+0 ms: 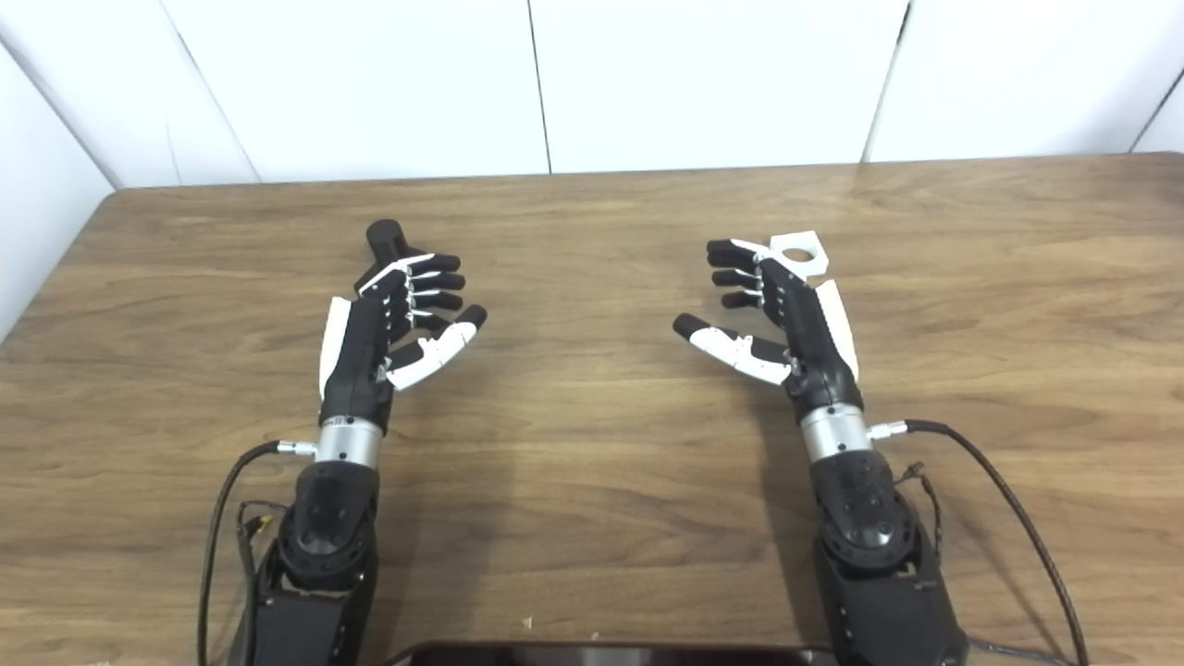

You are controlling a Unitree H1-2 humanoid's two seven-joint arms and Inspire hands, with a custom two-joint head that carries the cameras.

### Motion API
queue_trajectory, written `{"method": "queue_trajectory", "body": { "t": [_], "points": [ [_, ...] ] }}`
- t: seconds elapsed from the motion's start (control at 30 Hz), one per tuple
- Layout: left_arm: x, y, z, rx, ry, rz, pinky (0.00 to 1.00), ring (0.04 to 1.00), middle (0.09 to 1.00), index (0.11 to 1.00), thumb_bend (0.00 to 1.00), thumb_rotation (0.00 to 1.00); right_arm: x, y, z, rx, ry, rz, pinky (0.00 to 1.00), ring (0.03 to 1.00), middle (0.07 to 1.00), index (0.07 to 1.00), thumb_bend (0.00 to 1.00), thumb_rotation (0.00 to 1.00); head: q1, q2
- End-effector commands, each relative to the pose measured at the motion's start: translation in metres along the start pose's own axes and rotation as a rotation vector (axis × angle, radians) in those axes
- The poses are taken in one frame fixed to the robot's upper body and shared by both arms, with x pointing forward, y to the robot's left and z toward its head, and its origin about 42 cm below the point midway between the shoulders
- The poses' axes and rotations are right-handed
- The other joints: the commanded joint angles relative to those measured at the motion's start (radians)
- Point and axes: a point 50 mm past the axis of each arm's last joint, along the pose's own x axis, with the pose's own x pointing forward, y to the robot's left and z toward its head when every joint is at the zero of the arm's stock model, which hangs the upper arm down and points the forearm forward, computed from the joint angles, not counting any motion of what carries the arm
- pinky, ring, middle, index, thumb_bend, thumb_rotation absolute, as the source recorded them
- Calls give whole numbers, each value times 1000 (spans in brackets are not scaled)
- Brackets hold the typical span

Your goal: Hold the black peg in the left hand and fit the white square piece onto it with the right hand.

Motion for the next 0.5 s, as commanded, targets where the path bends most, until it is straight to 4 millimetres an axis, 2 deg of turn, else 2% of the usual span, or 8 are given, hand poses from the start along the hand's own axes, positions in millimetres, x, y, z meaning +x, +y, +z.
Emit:
{"method": "queue_trajectory", "body": {
  "t": [0.0,0.3,0.47],
  "points": [
    [13,1,20,-3,-87,8,513,625,671,668,576,174,12,-3,14,1,-81,-12,688,740,756,739,678,311,0,0],
    [13,2,19,5,-88,8,508,618,663,662,580,173,13,-2,14,13,-79,-15,668,730,758,739,669,285,-1,-1],
    [16,10,24,123,-127,18,500,615,657,638,579,147,12,-3,14,4,-80,-21,659,717,752,739,672,301,-1,-1]
  ]
}}
